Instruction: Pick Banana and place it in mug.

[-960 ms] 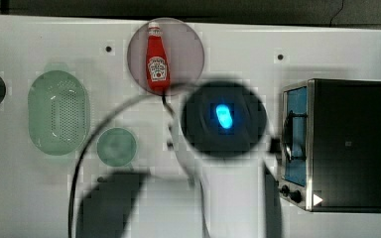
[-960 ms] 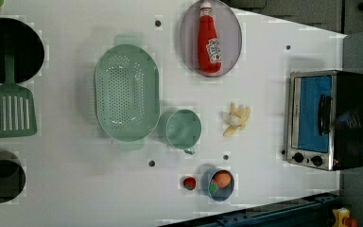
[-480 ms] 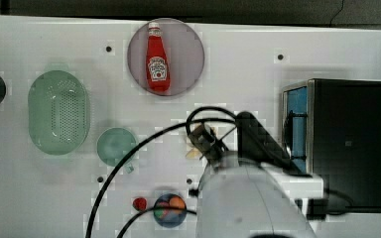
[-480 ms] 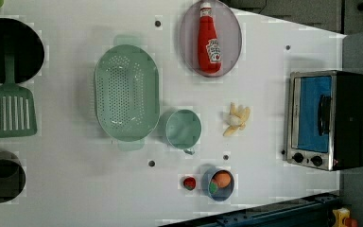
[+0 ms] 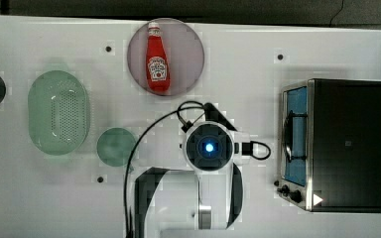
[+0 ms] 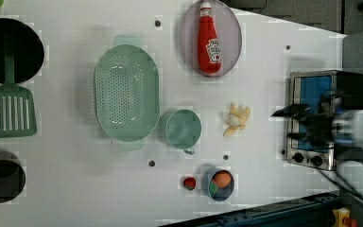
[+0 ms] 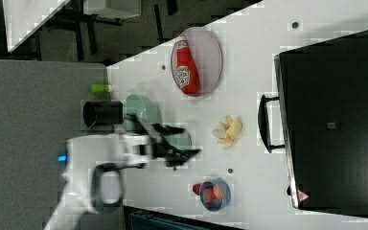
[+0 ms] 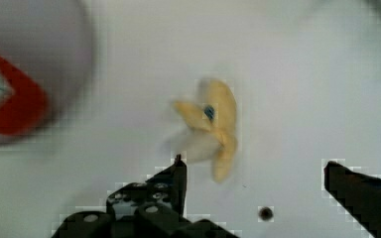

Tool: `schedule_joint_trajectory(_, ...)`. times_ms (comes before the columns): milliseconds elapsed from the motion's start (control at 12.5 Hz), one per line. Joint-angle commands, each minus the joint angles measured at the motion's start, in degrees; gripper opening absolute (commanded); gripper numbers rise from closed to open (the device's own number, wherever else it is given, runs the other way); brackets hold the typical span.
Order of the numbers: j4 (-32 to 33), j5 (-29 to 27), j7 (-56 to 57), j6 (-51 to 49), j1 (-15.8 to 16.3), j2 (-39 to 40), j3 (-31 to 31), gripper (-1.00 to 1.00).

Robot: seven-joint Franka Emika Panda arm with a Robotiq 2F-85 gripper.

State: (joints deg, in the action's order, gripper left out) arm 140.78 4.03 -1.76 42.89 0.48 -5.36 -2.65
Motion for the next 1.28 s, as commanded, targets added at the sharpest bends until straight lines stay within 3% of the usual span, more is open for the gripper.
schedule_joint_trajectory(80, 2.4, -1.0, -2.0, 8.9, -0.4, 2.4, -0.1, 1.00)
schedule_joint_trajectory(480, 2.0, -1.5, -2.0, 18.2, -0.4, 15.5, -0.1, 1.00)
schedule_joint_trajectory(880, 2.0, -1.5, -2.0, 26.6, -0.4, 23.1, 0.3, 1.00)
schedule_joint_trajectory(960, 2.0, -1.5, -2.0, 27.2, -0.4, 23.9, 0.4, 0.92)
schedule_joint_trajectory(1280, 1.7, -1.5, -2.0, 28.1, -0.5, 24.0, 0.5, -0.04)
